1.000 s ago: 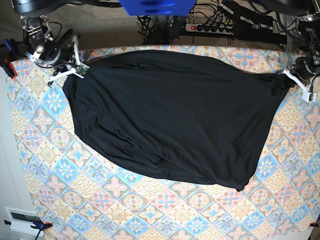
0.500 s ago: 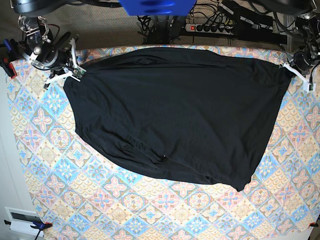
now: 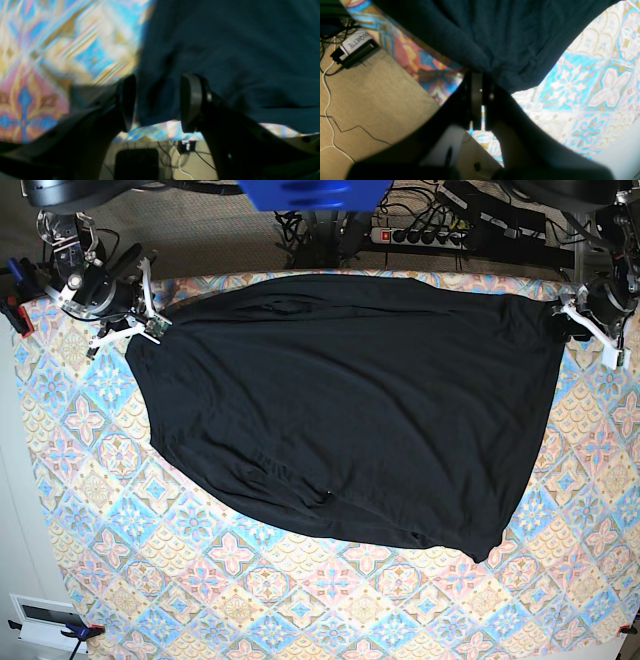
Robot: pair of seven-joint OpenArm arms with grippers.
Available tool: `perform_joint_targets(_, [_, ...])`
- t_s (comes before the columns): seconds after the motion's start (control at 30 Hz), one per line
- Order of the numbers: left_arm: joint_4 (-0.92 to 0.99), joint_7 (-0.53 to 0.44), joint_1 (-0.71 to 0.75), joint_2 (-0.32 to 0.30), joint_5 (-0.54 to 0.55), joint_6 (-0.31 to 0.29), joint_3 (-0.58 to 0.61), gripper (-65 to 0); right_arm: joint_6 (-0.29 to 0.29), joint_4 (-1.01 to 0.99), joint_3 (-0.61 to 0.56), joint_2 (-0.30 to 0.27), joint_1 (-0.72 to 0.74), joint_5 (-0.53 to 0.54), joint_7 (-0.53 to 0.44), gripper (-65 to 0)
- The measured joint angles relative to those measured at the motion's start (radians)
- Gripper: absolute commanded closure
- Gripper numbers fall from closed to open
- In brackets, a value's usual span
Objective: Layout the t-shirt on the table in an organized manner, then fold the t-shirt properly
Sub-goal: 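Drag the shirt edge with the left gripper away from the right gripper, then hold the shirt edge taut between both grippers and adjust the left grip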
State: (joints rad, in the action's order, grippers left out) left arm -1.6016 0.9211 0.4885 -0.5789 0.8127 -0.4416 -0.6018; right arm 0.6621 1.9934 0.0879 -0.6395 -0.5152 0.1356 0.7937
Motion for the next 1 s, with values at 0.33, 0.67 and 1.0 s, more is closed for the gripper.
perform_joint_targets(0.33, [0.000,0.001,-0.063,0.084,-0.160,0.007,0.093,-28.0,0.000,0.000,0.000,0.000,0.000,0.000,0.000,0.0])
perform_joint_targets(0.67, [0.055,-0.063,-0.125,0.130,-0.240,0.008,0.172,-7.3,0.000,0.000,0.000,0.000,0.000,0.000,0.000,0.0])
perform_joint_targets(1.0, [-0.113,0.003,-0.071,0.141,-0.034,0.014,0.053,0.0,0.000,0.000,0.000,0.000,0.003,-0.001,0.001,0.0])
